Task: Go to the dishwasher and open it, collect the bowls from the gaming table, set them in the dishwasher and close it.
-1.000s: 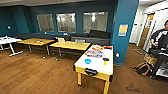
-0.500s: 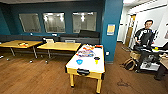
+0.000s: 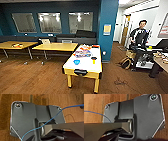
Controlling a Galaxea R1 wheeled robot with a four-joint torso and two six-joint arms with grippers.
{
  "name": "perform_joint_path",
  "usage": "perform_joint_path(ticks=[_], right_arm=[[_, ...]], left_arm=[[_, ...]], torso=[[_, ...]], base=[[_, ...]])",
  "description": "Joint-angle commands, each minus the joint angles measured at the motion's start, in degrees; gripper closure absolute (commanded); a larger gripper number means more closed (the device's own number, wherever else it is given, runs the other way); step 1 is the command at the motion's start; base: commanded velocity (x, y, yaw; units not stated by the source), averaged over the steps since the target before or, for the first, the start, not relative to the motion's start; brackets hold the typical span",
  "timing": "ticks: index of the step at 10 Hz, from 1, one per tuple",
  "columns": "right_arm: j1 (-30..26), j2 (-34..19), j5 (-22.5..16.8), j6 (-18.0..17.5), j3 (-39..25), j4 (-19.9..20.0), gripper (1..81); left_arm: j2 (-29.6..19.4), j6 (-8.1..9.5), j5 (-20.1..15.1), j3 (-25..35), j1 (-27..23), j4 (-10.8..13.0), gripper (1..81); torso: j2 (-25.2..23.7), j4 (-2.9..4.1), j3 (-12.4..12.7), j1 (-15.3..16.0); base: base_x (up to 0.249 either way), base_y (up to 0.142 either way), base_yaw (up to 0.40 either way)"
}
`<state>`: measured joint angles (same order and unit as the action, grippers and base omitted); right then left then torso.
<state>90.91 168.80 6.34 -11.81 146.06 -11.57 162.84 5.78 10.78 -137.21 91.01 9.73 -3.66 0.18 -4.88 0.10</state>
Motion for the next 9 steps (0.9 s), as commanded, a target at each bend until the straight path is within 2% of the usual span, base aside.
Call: perform_joint_path(ticks=[1, 6, 9], right_arm=[[-2.43, -0.20, -2.65, 0.12, -0.43, 0.14, 1.0], [-2.35, -0.20, -2.65, 0.12, -0.43, 0.14, 1.0], [-2.43, -0.20, -2.65, 0.12, -0.43, 0.14, 1.0]], left_arm=[[-0.50, -0.42, -2.34, 0.62, -2.11, 0.03, 1.0], [-0.50, -0.42, -2.25, 0.62, -2.20, 0.12, 1.0], [-0.58, -0.42, -2.08, 0.62, -2.19, 0.20, 1.0]], torso=[[0.00, -0.02, 0.00, 0.00], [0.00, 0.00, 0.00, 0.00], [-0.05, 0.00, 0.02, -0.10]], base=[[0.000, 0.000, 0.000], [0.000, 0.000, 0.000], [0.075, 0.000, 0.000]])
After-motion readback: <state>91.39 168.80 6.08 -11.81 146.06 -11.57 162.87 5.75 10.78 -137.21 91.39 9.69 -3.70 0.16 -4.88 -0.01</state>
